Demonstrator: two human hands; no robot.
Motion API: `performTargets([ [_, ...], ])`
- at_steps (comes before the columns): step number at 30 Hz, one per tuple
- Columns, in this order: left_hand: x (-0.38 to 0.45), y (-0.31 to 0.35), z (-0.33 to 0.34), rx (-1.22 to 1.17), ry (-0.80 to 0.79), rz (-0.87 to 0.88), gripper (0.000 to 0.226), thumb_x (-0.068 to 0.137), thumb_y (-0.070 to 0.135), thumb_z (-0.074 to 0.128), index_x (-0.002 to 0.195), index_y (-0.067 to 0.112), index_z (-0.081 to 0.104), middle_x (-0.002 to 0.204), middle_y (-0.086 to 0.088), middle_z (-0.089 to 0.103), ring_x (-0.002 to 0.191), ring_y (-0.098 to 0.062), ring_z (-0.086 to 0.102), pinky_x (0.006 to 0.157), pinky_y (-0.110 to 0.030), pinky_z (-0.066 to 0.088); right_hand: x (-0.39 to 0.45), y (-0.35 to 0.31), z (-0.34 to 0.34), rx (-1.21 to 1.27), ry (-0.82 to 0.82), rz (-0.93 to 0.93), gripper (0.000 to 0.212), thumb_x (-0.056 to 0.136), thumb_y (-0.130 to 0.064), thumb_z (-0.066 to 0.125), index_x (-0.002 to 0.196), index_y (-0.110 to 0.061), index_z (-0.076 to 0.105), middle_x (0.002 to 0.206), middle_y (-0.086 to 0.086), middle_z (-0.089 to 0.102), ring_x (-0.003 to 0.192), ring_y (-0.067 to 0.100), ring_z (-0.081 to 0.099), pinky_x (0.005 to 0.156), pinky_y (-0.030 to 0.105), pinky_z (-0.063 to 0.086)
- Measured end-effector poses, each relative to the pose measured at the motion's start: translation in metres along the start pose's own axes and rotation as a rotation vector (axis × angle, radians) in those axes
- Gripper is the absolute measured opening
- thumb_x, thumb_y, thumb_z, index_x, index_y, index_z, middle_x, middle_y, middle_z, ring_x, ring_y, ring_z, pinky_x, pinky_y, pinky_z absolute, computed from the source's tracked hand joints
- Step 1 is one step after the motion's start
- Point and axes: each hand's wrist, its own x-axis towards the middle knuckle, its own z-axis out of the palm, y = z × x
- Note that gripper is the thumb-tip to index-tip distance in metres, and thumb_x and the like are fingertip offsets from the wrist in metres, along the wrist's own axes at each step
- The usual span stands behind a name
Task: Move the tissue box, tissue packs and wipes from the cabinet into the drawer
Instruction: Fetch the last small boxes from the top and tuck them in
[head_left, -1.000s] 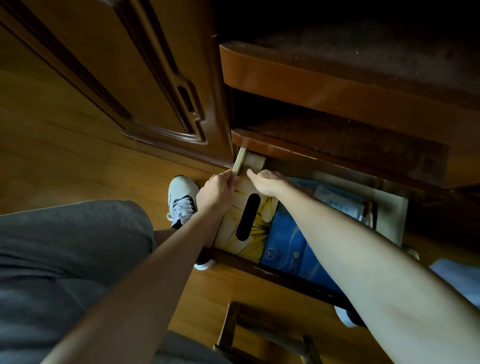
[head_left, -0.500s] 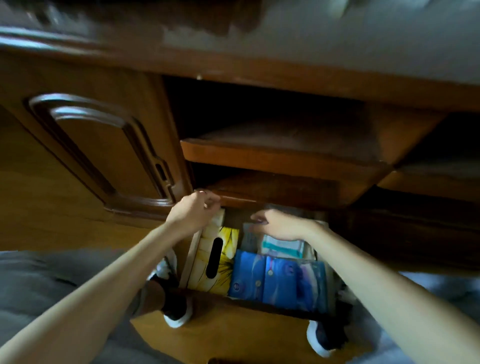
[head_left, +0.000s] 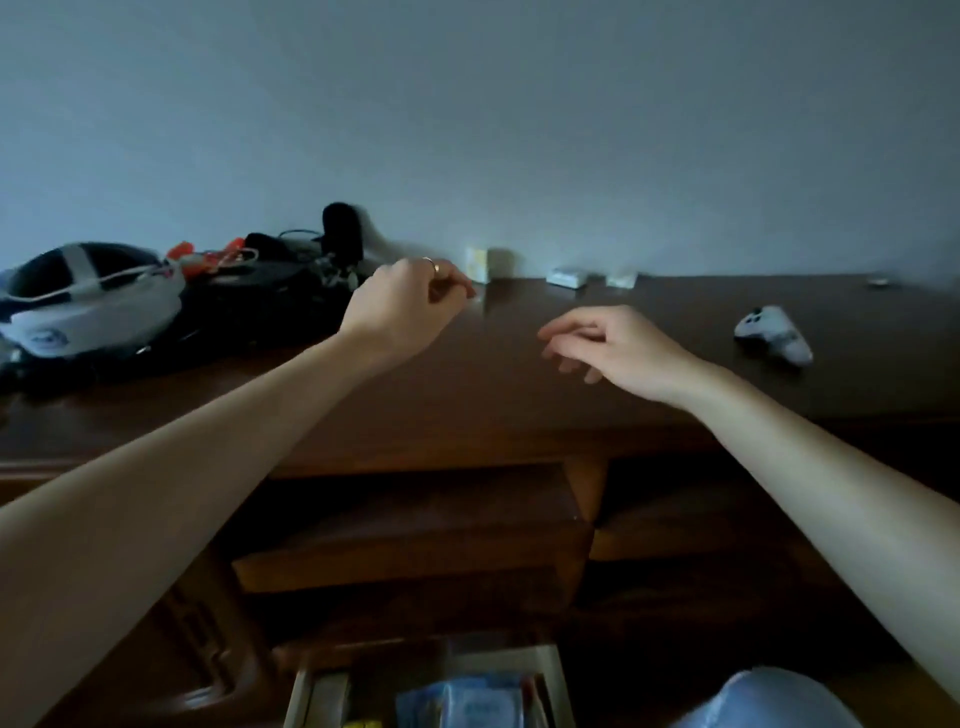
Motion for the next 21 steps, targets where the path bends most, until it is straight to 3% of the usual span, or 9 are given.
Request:
performTargets([
  [4, 0.08, -0.005, 0.046, 0.116, -0.102, -0.037, 0.027, 0.091, 0.032, 0.056, 0.114, 0.037, 0.07, 0.112, 0.006, 0.072, 0.109, -0.023, 0.065, 0.088, -0.033, 0.049, 0.068, 0.053, -0.021, -0.179, 0.091, 0.17, 0.017, 0.093, -0.036, 0.067, 0.109, -0.032, 0.071, 0.107, -0.01, 0.07, 0.108, 0.016, 0.066, 0.09, 0.034, 0.053],
  [9, 0.159, -0.046, 0.111, 0.145, -0.161, -0.11, 0.043, 0.092, 0.03, 0.055, 0.136, 0.029, 0.055, 0.133, -0.005, 0.059, 0.117, -0.031, 0.061, 0.09, -0.037, 0.045, 0.155, 0.116, -0.027, -0.374, 0.109, 0.356, 0.058, 0.091, -0.058, 0.059, 0.138, -0.025, 0.053, 0.143, 0.003, 0.055, 0.13, 0.024, 0.053, 0.106, 0.04, 0.043],
  [13, 0.221, -0.079, 0.165, 0.087, -0.146, -0.197, 0.062, 0.091, 0.029, 0.06, 0.149, 0.027, 0.038, 0.143, -0.013, 0.045, 0.124, -0.039, 0.054, 0.092, -0.043, 0.045, 0.224, 0.162, -0.033, -0.424, 0.206, 0.522, 0.089, 0.08, -0.076, 0.051, 0.151, -0.025, 0.035, 0.156, 0.013, 0.034, 0.143, 0.037, 0.031, 0.111, 0.051, 0.034],
  [17, 0.28, -0.099, 0.218, 0.013, -0.115, -0.217, 0.072, 0.091, 0.029, 0.059, 0.155, 0.033, 0.026, 0.156, -0.014, 0.024, 0.143, -0.036, 0.03, 0.113, -0.049, 0.037, 0.284, 0.2, -0.041, -0.416, 0.263, 0.625, 0.108, 0.064, -0.095, 0.045, 0.154, -0.042, 0.019, 0.166, 0.01, 0.008, 0.151, 0.04, 0.005, 0.113, 0.066, 0.017],
  [19, 0.299, -0.112, 0.245, 0.024, -0.102, -0.23, 0.07, 0.095, 0.032, 0.057, 0.156, 0.033, 0.024, 0.161, -0.014, 0.015, 0.145, -0.037, 0.024, 0.115, -0.053, 0.033, 0.311, 0.218, -0.046, -0.493, 0.293, 0.672, 0.111, 0.057, -0.1, 0.042, 0.151, -0.045, 0.024, 0.166, 0.01, 0.0, 0.152, 0.04, -0.006, 0.111, 0.072, 0.008],
  [21, 0.309, -0.128, 0.27, 0.072, -0.073, -0.214, 0.06, 0.099, 0.032, 0.054, 0.154, 0.029, 0.028, 0.162, -0.012, 0.009, 0.14, -0.041, 0.028, 0.112, -0.055, 0.035, 0.333, 0.241, -0.05, -0.578, 0.301, 0.72, 0.11, 0.053, -0.103, 0.039, 0.146, -0.044, 0.035, 0.165, 0.014, 0.007, 0.151, 0.041, -0.004, 0.11, 0.075, 0.004],
])
